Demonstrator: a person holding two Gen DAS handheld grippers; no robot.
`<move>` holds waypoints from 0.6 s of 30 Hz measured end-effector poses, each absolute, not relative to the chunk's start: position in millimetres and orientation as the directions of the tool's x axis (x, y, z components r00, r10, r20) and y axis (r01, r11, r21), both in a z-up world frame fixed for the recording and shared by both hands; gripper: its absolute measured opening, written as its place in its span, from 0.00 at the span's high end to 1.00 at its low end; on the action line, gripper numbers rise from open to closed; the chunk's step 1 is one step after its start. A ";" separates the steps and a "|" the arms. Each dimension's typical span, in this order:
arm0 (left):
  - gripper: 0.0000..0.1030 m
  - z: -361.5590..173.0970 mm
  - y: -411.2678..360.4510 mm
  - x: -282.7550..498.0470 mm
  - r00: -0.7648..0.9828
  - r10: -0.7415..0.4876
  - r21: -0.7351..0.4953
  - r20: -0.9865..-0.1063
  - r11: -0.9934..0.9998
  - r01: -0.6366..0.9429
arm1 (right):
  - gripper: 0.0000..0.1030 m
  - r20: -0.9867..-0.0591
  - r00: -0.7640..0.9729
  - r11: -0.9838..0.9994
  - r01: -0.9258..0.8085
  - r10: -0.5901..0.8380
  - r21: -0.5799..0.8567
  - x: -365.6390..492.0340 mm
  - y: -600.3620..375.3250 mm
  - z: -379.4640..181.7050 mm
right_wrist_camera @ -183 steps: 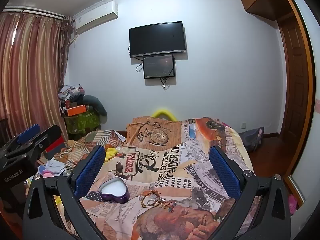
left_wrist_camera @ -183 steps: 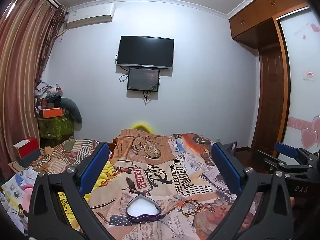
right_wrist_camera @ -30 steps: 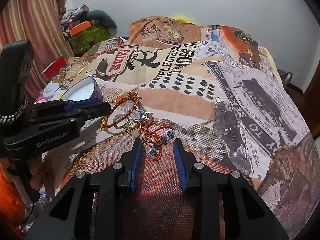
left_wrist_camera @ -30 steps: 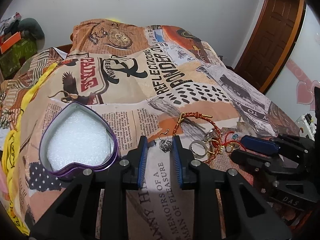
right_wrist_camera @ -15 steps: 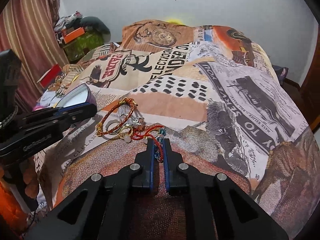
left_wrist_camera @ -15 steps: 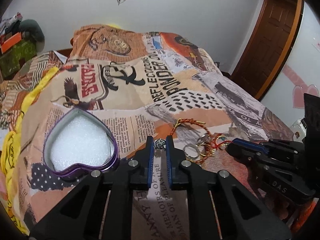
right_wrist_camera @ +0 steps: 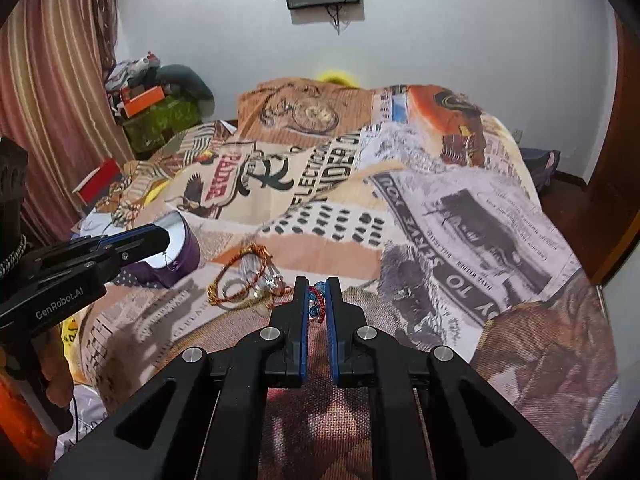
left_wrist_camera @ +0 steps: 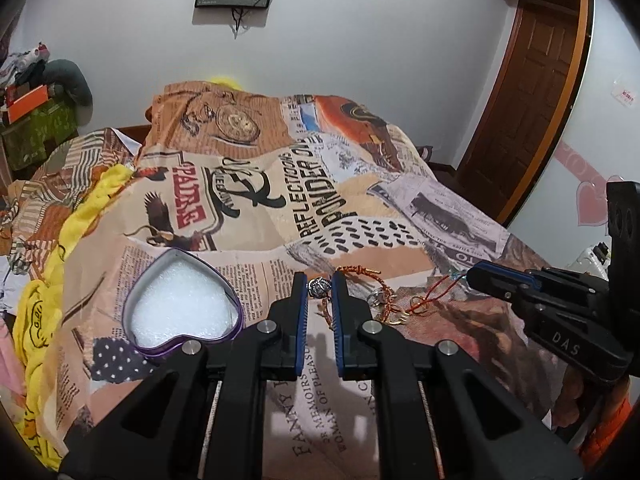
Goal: Organize jewelry
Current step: 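Carry the charm with the left tool while the right tool carries the bracelet to the heart tin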
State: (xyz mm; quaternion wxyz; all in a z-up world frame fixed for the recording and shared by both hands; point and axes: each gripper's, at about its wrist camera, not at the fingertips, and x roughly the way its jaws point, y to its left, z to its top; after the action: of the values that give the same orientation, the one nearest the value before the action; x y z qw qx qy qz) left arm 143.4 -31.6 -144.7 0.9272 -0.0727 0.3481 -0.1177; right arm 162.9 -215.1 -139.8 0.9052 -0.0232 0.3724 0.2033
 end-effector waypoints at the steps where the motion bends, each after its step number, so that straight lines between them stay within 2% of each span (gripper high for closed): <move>1: 0.90 -141.9 -30.5 141.4 0.735 -0.267 -0.215 -0.624 0.962 0.167 | 0.93 -0.679 0.644 0.916 -0.385 0.351 0.109 162.3 -214.9 -137.4; 18: 0.90 -108.6 1.7 117.0 0.807 -0.213 -0.207 -0.551 0.972 0.115 | 0.93 -0.548 0.735 0.908 -0.400 0.400 0.126 150.4 -199.5 -85.8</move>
State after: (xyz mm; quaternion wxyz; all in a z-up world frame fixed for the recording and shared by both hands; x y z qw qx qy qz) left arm 117.0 1.7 -108.6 0.9469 -0.0820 0.2984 -0.0867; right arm 150.4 -199.5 -85.8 0.9313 -0.0001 0.2940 0.2149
